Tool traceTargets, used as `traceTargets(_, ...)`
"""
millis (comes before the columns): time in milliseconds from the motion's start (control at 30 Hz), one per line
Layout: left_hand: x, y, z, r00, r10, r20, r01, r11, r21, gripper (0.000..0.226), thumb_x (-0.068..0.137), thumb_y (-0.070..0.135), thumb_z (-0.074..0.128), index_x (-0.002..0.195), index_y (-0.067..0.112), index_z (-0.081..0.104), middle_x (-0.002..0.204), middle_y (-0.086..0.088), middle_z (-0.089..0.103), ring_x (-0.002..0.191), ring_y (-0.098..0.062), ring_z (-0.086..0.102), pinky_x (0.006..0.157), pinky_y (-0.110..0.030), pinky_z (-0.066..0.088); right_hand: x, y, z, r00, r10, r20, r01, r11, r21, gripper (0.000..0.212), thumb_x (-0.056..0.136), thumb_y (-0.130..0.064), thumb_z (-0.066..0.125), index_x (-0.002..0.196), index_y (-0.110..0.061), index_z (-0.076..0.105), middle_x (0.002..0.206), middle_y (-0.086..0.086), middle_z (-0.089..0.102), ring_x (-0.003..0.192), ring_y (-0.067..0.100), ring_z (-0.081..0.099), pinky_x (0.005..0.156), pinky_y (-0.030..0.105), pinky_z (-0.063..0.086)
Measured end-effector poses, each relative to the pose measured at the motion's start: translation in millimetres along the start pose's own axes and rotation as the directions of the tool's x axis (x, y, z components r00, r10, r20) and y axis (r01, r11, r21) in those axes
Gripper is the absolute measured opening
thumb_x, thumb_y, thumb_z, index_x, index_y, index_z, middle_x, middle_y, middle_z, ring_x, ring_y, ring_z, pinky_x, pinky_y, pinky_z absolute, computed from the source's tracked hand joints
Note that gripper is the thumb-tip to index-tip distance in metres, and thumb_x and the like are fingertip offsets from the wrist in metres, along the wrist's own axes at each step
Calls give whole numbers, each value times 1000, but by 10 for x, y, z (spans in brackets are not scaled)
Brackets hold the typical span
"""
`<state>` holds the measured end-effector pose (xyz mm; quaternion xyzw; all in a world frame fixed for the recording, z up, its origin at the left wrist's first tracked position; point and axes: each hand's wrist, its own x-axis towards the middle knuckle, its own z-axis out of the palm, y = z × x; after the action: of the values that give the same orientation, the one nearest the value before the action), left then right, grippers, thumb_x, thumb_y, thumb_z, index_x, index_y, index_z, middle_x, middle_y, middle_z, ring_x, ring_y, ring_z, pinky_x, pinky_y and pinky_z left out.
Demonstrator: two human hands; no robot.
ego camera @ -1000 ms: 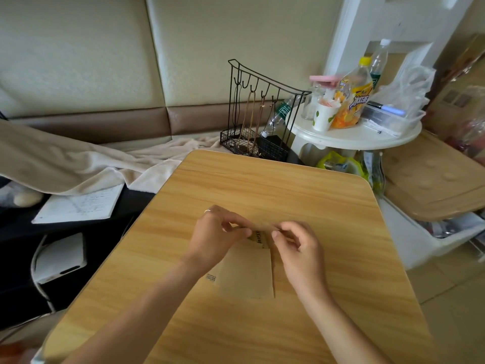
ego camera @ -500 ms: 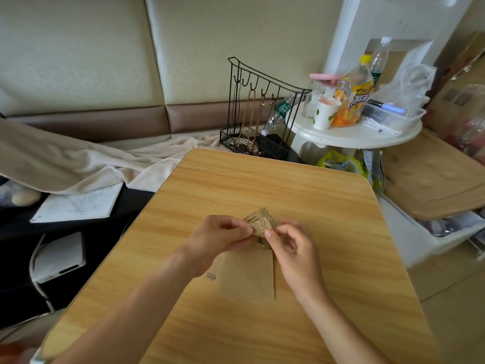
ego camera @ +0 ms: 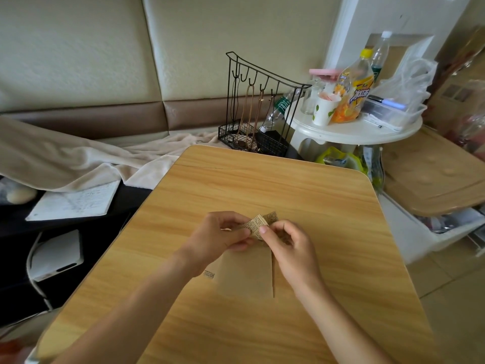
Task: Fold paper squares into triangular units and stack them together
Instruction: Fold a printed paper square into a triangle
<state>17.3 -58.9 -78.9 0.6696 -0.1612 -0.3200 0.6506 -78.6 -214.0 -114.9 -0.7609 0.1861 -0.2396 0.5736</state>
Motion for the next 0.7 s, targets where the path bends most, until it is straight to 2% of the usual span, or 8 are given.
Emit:
traceTargets(67, 9, -3, -6, 1000, 5, 1, -5, 1000, 19, 13, 93, 0, 71, 103, 4, 78, 98, -19, 75, 87, -21, 76, 82, -27, 62, -4, -18, -3, 1000, 2, 4, -2, 1000, 4, 27, 85, -44, 75, 77, -20, 68, 79, -7, 68, 80, 11, 61, 79, 35, 47)
traceTargets(167, 15, -9, 0, 1000, 4, -2, -4, 1000, 28, 12, 92, 1, 72, 100, 6, 79, 89, -13, 76, 84, -18, 76, 79, -24, 61, -4, 2, -12, 1000, 13, -10, -13, 1000, 21, 21, 91, -32, 78, 77, -20, 68, 74, -8, 68, 74, 8, 59, 74, 35, 47)
traceTargets(400, 28, -47, 24, 992, 33, -120, -30, 999, 28, 9, 88, 1, 76, 96, 4, 79, 85, -17, 77, 79, -22, 77, 72, -22, 61, 15, 54, 9, 999, 50, -10, -49, 996, 74, 16, 89, -18, 80, 79, -19, 67, 73, -8, 68, 70, 5, 58, 70, 30, 46)
traceTargets(567, 15, -6, 15, 993, 78, -94, -63, 986, 156, 9, 89, 5, 77, 98, 6, 79, 84, -13, 78, 82, -24, 78, 74, -24, 62, 37, 5, -23, 997, 72, 33, -75, 994, 86, 23, 91, -34, 78, 80, -18, 66, 70, -13, 61, 72, 8, 54, 72, 33, 44)
traceTargets(700, -7, 21, 8, 992, 94, -80, -77, 977, 200, 10, 86, 9, 81, 96, 9, 80, 83, -13, 78, 80, -24, 78, 74, -25, 62, 46, -23, -27, 999, 37, 0, -37, 990, 138, 20, 91, -22, 78, 78, -14, 66, 69, -13, 61, 68, 5, 52, 68, 27, 43)
